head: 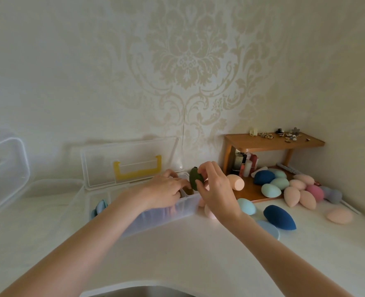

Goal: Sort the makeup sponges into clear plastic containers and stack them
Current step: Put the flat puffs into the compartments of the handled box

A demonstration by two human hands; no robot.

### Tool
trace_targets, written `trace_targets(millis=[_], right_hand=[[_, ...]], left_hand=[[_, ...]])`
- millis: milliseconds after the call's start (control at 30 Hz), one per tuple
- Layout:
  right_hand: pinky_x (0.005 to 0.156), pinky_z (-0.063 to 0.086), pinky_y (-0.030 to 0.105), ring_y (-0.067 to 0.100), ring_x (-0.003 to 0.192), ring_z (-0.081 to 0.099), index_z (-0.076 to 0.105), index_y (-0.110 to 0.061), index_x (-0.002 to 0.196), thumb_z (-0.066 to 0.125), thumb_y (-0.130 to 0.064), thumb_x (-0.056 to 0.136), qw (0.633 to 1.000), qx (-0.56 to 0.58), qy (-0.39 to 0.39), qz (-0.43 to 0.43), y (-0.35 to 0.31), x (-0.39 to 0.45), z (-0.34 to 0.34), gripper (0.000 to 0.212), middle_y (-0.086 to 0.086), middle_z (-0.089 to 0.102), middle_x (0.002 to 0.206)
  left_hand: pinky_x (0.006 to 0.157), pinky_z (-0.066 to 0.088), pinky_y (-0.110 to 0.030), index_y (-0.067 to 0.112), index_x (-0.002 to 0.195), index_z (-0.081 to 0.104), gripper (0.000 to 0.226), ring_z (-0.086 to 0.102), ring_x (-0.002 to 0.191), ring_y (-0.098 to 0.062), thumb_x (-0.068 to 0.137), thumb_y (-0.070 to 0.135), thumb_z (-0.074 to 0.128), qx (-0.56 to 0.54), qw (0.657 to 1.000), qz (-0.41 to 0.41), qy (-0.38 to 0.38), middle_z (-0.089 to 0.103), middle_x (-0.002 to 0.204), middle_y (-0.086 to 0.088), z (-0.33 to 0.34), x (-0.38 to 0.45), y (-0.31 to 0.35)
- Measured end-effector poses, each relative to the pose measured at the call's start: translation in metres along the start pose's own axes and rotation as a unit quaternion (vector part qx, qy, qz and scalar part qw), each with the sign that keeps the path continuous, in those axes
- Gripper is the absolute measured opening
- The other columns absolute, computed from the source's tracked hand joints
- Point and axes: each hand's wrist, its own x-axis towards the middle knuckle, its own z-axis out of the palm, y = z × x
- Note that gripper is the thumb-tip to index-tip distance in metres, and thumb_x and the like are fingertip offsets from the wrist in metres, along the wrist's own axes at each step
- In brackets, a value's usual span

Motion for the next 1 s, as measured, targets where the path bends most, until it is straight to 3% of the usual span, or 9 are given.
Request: trace_targets(millis=[167,300,367,533,633,733,800,900,1000], right_hand=[[0.067,0.054,0.031,0.023,0.080,0.058,0.054,0.000,0.100,0.061,-0.002,0.084,1.000,0.014,-0.008,0.019,0.000,0.002,-0.003,0.018,0.011,0.057,0.099],[0.069,0.052,0.038,0.026,0.082,0.058,0.056,-0.001,0.097,0.060,-0.006,0.085,0.999,-0.008,-0.041,0.021,-0.001,0.007,0.004,0.013,0.011,0.060,0.096],[0.075,0.046,0.031,0.024,0.091,0.054,0.059,-0.003,0.097,0.055,-0.011,0.089,0.996,-0.051,-0.073,0.014,-0.004,0.010,0.011,0.012,0.009,0.063,0.098],[0.082,0.038,0.031,0.024,0.103,0.047,0.065,-0.009,0.104,0.036,-0.020,0.098,0.973,-0.146,-0.177,0.001,-0.004,0.017,0.014,0.032,0.009,0.057,0.092],[0.078,0.035,0.029,0.025,0.097,0.050,0.070,-0.013,0.098,0.028,-0.025,0.095,0.980,-0.110,-0.163,-0.028,0.005,0.022,-0.003,0.044,0.006,0.062,0.095],[0.085,0.036,0.024,0.020,0.103,0.049,0.069,-0.011,0.105,0.047,-0.019,0.095,0.991,-0.045,-0.110,0.062,0.030,0.036,-0.041,0.026,0.006,0.062,0.107],[0.081,0.040,0.023,0.019,0.097,0.057,0.067,-0.008,0.106,0.047,-0.016,0.095,0.983,-0.051,-0.108,0.140,0.061,0.042,-0.068,0.024,0.010,0.065,0.107],[0.079,0.044,0.030,0.026,0.095,0.060,0.065,-0.004,0.108,0.044,-0.012,0.095,0.951,-0.081,-0.101,0.279,0.121,0.046,-0.097,0.026,0.017,0.065,0.109],[0.092,0.046,0.036,0.031,0.113,0.055,0.057,-0.006,0.123,0.040,-0.006,0.096,0.913,-0.115,-0.111,0.376,0.182,0.051,-0.112,0.032,0.017,0.057,0.127]], left_hand=[[0.108,0.031,-0.031,0.026,0.134,0.045,0.047,0.033,0.126,-0.022,0.091,0.010,0.035,0.083,0.996,0.022,0.031,0.048,0.138,0.007,0.000,0.001,0.000],[0.100,0.040,-0.035,0.021,0.120,0.060,0.039,0.040,0.123,-0.021,0.088,0.011,0.040,0.096,0.991,0.029,0.090,0.062,0.121,0.003,0.000,-0.002,-0.005],[0.098,0.041,-0.036,0.019,0.114,0.063,0.037,0.041,0.122,-0.019,0.085,0.010,0.042,0.089,0.991,0.024,0.099,0.064,0.115,0.003,0.001,-0.003,-0.006],[0.099,0.037,-0.026,0.014,0.113,0.062,0.033,0.042,0.124,-0.018,0.085,0.007,0.045,0.039,0.987,0.016,0.153,0.064,0.116,0.001,0.002,0.000,-0.008],[0.099,0.037,-0.028,0.014,0.113,0.061,0.030,0.047,0.119,-0.019,0.089,0.007,0.045,0.007,0.982,0.023,0.186,0.062,0.119,0.001,-0.004,0.008,-0.002],[0.094,0.042,-0.034,0.015,0.108,0.063,0.026,0.054,0.108,-0.020,0.090,0.010,0.046,-0.008,0.981,0.053,0.184,0.064,0.115,0.001,-0.007,0.023,0.011],[0.091,0.043,-0.033,0.015,0.107,0.063,0.024,0.057,0.103,-0.019,0.090,0.011,0.047,-0.024,0.981,0.068,0.180,0.064,0.113,0.002,-0.006,0.037,0.022],[0.092,0.043,-0.031,0.015,0.112,0.060,0.028,0.057,0.102,-0.017,0.091,0.010,0.043,-0.032,0.984,0.080,0.153,0.062,0.115,0.001,-0.008,0.056,0.041],[0.089,0.044,-0.028,0.016,0.116,0.059,0.029,0.056,0.099,-0.016,0.093,0.012,0.041,-0.027,0.988,0.089,0.123,0.060,0.116,0.002,-0.008,0.077,0.059]])
